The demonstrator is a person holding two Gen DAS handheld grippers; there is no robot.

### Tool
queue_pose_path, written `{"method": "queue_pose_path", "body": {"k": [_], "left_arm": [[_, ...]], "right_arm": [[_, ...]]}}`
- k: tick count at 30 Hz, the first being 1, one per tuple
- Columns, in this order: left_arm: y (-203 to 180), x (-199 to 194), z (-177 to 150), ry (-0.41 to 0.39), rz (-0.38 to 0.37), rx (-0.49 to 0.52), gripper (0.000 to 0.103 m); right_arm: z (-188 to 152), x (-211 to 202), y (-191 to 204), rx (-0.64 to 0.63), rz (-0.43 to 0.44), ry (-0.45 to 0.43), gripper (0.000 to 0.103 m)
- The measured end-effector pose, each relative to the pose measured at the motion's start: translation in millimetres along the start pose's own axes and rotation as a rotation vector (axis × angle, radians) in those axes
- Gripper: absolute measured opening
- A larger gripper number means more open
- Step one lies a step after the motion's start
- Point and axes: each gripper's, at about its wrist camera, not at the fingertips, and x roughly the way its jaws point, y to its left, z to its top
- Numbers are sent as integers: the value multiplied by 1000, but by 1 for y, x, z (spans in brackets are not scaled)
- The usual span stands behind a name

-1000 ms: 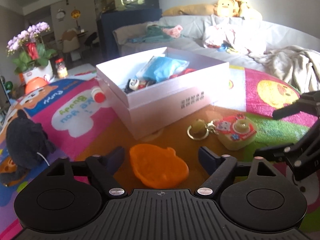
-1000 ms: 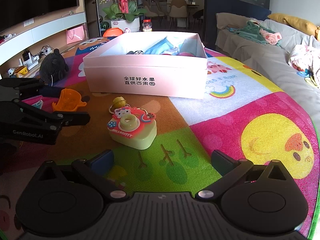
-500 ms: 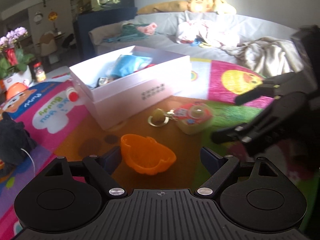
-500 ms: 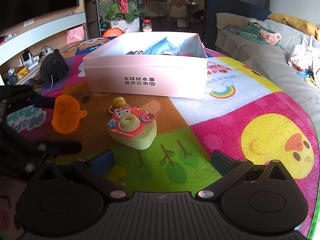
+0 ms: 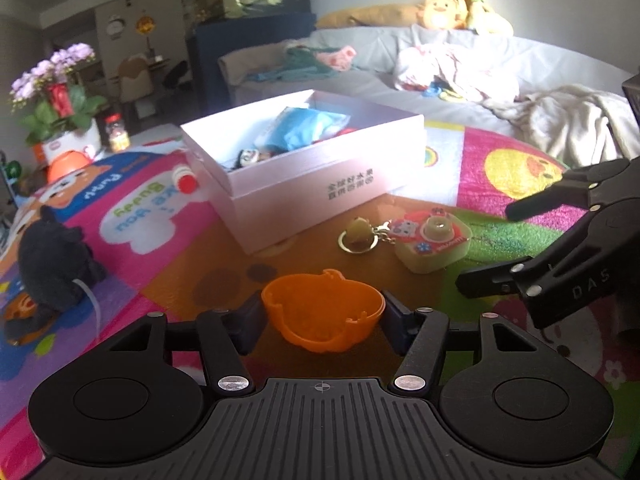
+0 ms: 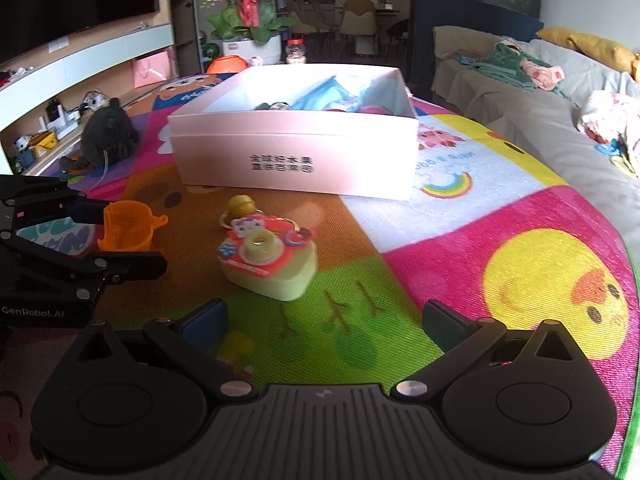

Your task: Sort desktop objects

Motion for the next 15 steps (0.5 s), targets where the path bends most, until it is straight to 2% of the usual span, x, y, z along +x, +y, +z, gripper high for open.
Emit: {"method": "queue_pose_path", "body": {"k": [3,6,9,11,13,15], "left_arm": [[2,-15,-8,-12,23,-34,65],[5,-29,-19,-13,48,-55,65],[11,-41,-27,-8,76,-86,65],[15,-49,-29,-12,90,-107,65],[18,-57,-27,-27,103,-119,65],[20,-64,-18,-57,112,-118,65]], "right_arm": [[6,2,5,68,77,-6,103],[18,11,19,64,93,-1,102],[26,22,30,32,40,-2,85],[30,23,33,-3,26,3,58],[32,18,31,-27,61,23,58],[38,-1,26,-53,87,-8,58]]}}
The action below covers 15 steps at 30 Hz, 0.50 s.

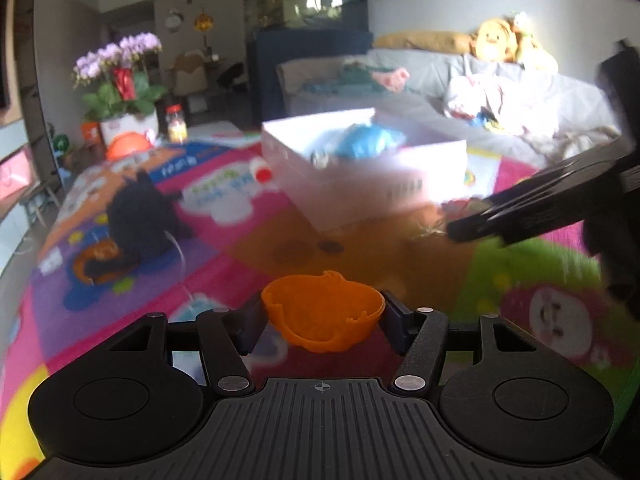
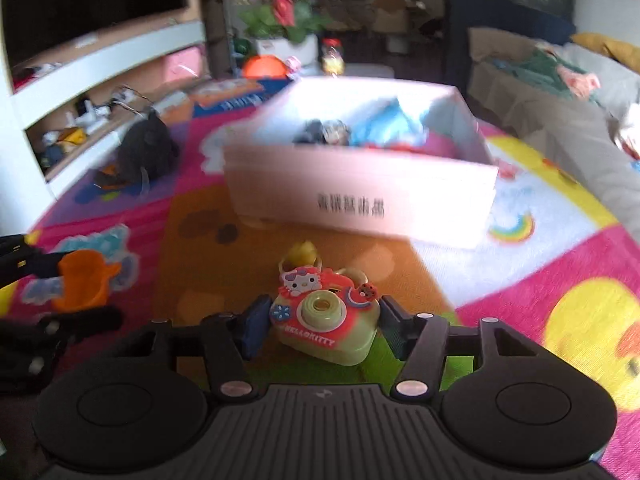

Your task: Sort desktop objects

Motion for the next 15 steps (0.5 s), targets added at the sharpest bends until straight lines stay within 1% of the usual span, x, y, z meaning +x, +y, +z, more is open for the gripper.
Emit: {"method": "queue_pose_path", "body": {"k": [2,5,8,10,11,12,13,15], "left_arm": [[-1,-3,17,-47,4,16,65],[-8,1,49,-130,15,59,65],[-18,19,83,-196,17,99,65],[-21,39,107,-248,28,98,66],[-23,49,115,-262,30,96,78],[-21,61,122,-247,27,82,85],[-19,69,126,-223,18,54,89],[-15,75,120,-186,-20,9,92]], "right_arm": [[14,-29,-7,-25,-10,-77,58],[43,-78,-26,22,8,-216,58],[63,-113,-42,49,4,-330,58],[70,-123,-47,44,-18,-373,58],[74,-125,-49,40,-28,-383,58],[78,-125,-51,39,-34,-387,58],[81,-125,-52,41,-42,-390,58],[86,-125,-56,41,-54,-397,58]]}}
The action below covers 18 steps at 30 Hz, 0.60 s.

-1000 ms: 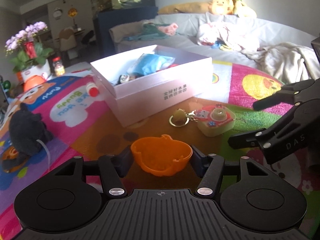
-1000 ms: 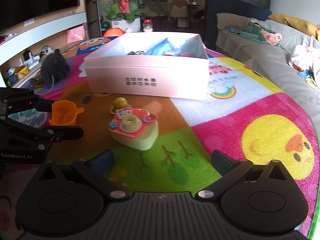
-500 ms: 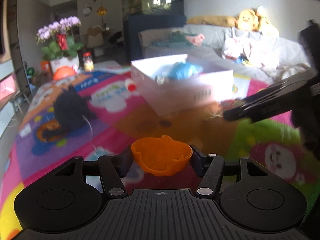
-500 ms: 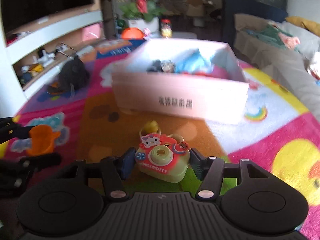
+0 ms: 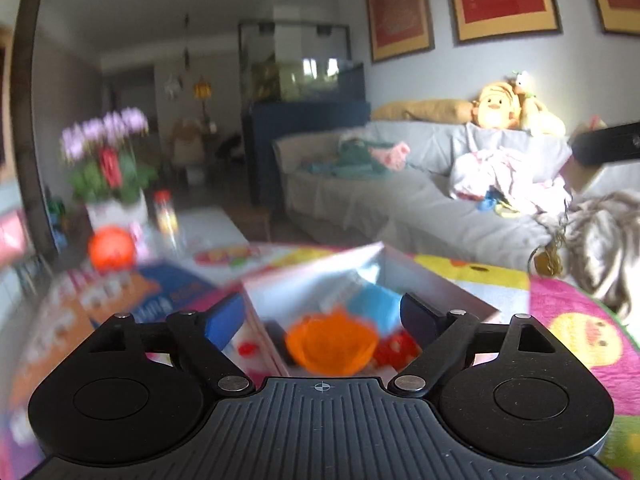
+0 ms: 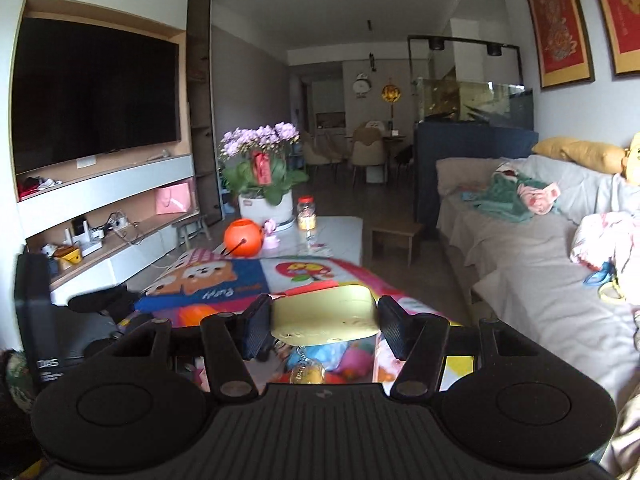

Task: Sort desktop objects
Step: 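Carry the orange cup and keychain over the box and release both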

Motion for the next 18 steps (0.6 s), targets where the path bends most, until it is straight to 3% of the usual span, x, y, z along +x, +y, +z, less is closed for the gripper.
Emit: {"method": "queue_pose_path", "body": {"k": [1,8,11,13,18], "left_arm": [[0,-3,-8,9,-5,-2,97],[18,-27,-75,128,92,-2,97],[33,-38,-86,137,133,-39,100],[44,-45,-92,131,162,-67,101],[71,-47,-104,143,212,-176,101]], "right_arm": [[1,1,-1,-2,-1,-4,58],[17,52,4,16,45,31,58],[24,95,13,44,72,69,60],[26,121,18,81,83,142,71],[23,146,42,63,94,190,72]]}}
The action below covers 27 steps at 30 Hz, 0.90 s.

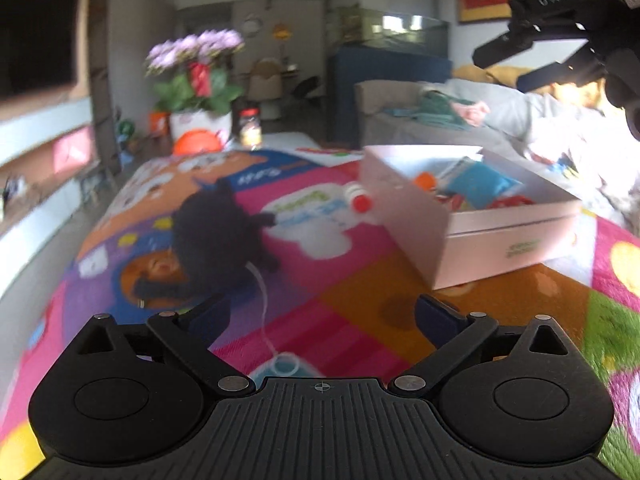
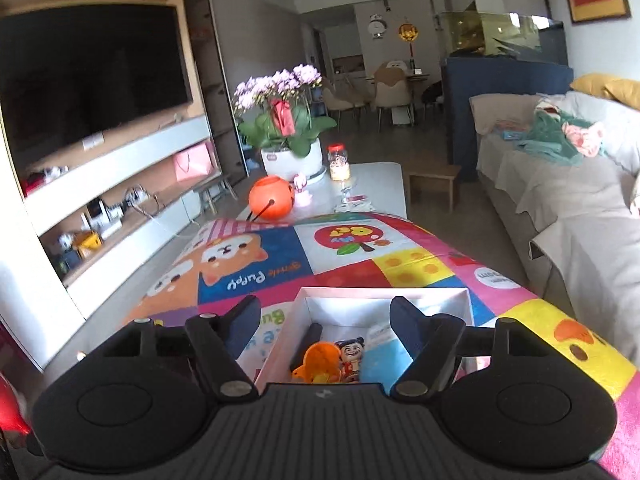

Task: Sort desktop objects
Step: 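Carry the orange cup and keychain over the box and release both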

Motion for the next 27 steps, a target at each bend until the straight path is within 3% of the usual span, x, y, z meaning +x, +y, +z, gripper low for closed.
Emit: {"method": "queue_pose_path", "body": {"k": [4,6,8,12,16,20,23,27], "left_arm": [[13,4,-2,15,-21,-88,102],[17,3,-3,8,-33,-114,102],[18,0,-5,-9,-45,-123,102],[17,-3,-5,-30,-65,-119,103],[24,0,-5,-18,-77,-165,103],[26,-1,-6,-13,-90,-179,103],[25,-2,-7,-18,-98,-173,103],[32,-2,-7,-15,-109,-215,103]], "right_arm": [[8,33,32,-82,-2,71,70],[13,59,52,-132,28,140,56],[20,100,71,-171,41,242,34],[21,182,101,-224,-39,399,14],[9,238,119,-315,-151,459,12],[-7,265,122,-377,-230,539,12],[-14,259,123,-378,-208,590,13],[-25,223,125,-324,-70,675,12]]}}
